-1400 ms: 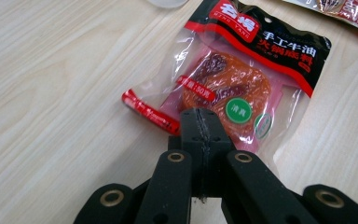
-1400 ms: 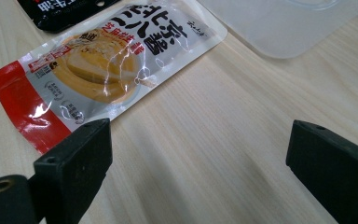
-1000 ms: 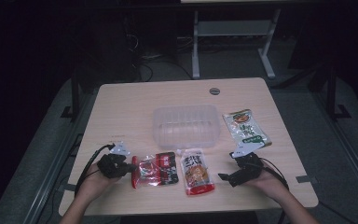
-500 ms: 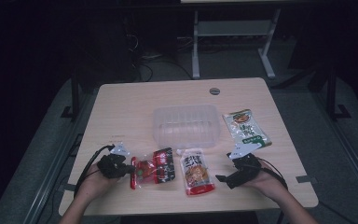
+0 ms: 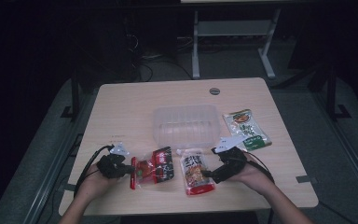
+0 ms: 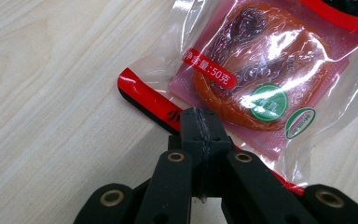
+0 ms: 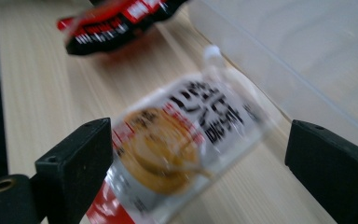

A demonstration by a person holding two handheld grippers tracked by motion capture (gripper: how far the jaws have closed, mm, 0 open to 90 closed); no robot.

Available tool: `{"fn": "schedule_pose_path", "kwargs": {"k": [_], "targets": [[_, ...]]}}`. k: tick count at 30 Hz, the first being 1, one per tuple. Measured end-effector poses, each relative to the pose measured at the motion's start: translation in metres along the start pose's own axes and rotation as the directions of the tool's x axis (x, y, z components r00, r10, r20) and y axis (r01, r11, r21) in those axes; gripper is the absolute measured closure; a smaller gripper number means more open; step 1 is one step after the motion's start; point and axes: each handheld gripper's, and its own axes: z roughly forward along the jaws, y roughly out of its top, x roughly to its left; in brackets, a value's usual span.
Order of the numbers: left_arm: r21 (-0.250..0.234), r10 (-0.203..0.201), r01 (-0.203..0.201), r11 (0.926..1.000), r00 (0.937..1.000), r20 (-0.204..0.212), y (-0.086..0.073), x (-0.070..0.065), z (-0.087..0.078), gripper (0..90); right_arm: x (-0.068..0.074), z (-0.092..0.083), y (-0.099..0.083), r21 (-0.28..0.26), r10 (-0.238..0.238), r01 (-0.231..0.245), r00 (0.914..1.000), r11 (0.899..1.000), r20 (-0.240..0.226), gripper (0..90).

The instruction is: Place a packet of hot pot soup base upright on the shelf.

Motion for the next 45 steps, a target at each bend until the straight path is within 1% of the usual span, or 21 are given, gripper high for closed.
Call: {"fn": "schedule_pose_path", "kwargs": {"k": [3,5,8,11,15,20,22,23,26,28,29,30,34,35,36,37,38,39,40,42,45], "targets": [[0.003,0.001,-0.001,1.0,1.0,-0.003,0.0,-0.001,0.0,89.8,0.003,0.006,0.011,-0.007,0.003,-0.003,0.9995,1.0,-0.032,7.2],[-0.006,-0.006,0.006,1.0,1.0,-0.002,0.0,-0.001,0.0,89.8,0.005,0.012,0.018,-0.007,0.0,-0.001,0.9991,1.0,-0.043,7.3],[-0.007,-0.005,0.005,1.0,1.0,-0.001,0.0,-0.001,0.0,89.8,0.008,0.021,0.027,-0.019,-0.005,0.004,0.998,1.0,-0.063,9.9],[-0.005,-0.004,0.004,1.0,1.0,-0.004,0.0,-0.002,0.0,89.8,0.01,0.031,0.035,-0.022,0.007,-0.009,0.9955,1.0,-0.095,11.2],[-0.01,-0.004,0.004,0.9999,1.0,0.0,-0.001,-0.001,0.0,89.9,0.013,0.045,0.044,-0.015,-0.007,0.005,0.9945,1.0,-0.105,11.2],[-0.01,-0.005,0.005,0.9999,1.0,-0.001,-0.001,-0.001,0.0,89.8,0.016,0.06,0.052,-0.012,0.007,-0.008,0.991,1.0,-0.134,11.7],[-0.01,-0.004,0.004,0.9999,1.0,-0.004,-0.001,-0.002,0.0,89.9,0.016,0.065,0.054,-0.005,0.004,-0.005,0.9901,1.0,-0.14,11.7],[-0.011,-0.004,0.004,0.9999,1.0,-0.001,-0.001,-0.001,0.0,89.9,0.017,0.068,0.055,-0.002,0.019,-0.02,0.9882,1.0,-0.152,11.9],[-0.013,-0.015,0.015,0.9998,0.9999,0.008,-0.002,-0.001,0.0,89.9,0.018,0.075,0.057,0.003,0.033,-0.033,0.985,0.999,-0.169,12.2],[-0.015,-0.012,0.012,0.9998,0.9999,0.003,-0.002,-0.001,0.0,89.9,0.019,0.081,0.057,0.014,0.033,-0.031,0.9848,0.999,-0.17,12.3],[-0.014,-0.01,0.01,0.9999,1.0,0.0,-0.002,-0.002,0.0,89.8,0.02,0.083,0.057,0.018,0.045,-0.042,0.9827,0.999,-0.179,12.3],[-0.008,0.001,-0.001,1.0,1.0,-0.003,-0.001,-0.001,0.0,89.9,0.02,0.086,0.056,0.027,0.044,-0.04,0.9812,0.999,-0.188,12.3],[-0.015,-0.009,0.009,0.9999,1.0,0.001,-0.002,-0.002,0.0,89.9,0.022,0.094,0.053,0.063,0.06,-0.048,0.9776,0.997,-0.202,13.0],[-0.014,-0.012,0.012,0.9998,0.9999,0.002,-0.002,-0.002,0.0,89.9,0.023,0.097,0.052,0.061,0.052,-0.04,0.9772,0.997,-0.206,13.1],[-0.011,-0.004,0.004,0.9999,1.0,-0.001,-0.002,-0.002,0.0,89.8,0.023,0.098,0.052,0.061,0.044,-0.032,0.9771,0.998,-0.208,13.4],[-0.012,-0.003,0.003,0.9999,1.0,-0.005,-0.001,-0.003,0.0,89.9,0.025,0.099,0.053,0.058,0.061,-0.049,0.9726,0.997,-0.224,13.7],[-0.01,-0.002,0.002,0.9999,1.0,-0.01,-0.001,-0.003,0.0,89.9,0.026,0.101,0.054,0.056,0.056,-0.044,0.9729,0.997,-0.225,13.8],[-0.01,-0.002,0.002,0.9999,0.9999,-0.012,-0.001,-0.004,0.0,89.9,0.027,0.103,0.055,0.055,0.059,-0.047,0.9707,0.997,-0.233,14.0],[-0.007,0.0,0.0,1.0,1.0,-0.008,-0.001,-0.004,0.0,89.9,0.027,0.105,0.056,0.056,0.054,-0.042,0.9707,0.998,-0.234,14.0],[-0.008,-0.001,0.001,1.0,1.0,-0.008,-0.002,-0.003,0.0,89.9,0.03,0.109,0.058,0.057,0.065,-0.052,0.966,0.997,-0.25,14.0],[-0.012,-0.007,0.006,0.9999,1.0,-0.007,-0.002,-0.004,0.0,89.9,0.033,0.115,0.06,0.056,0.06,-0.047,0.9647,0.997,-0.257,15.7]]}}
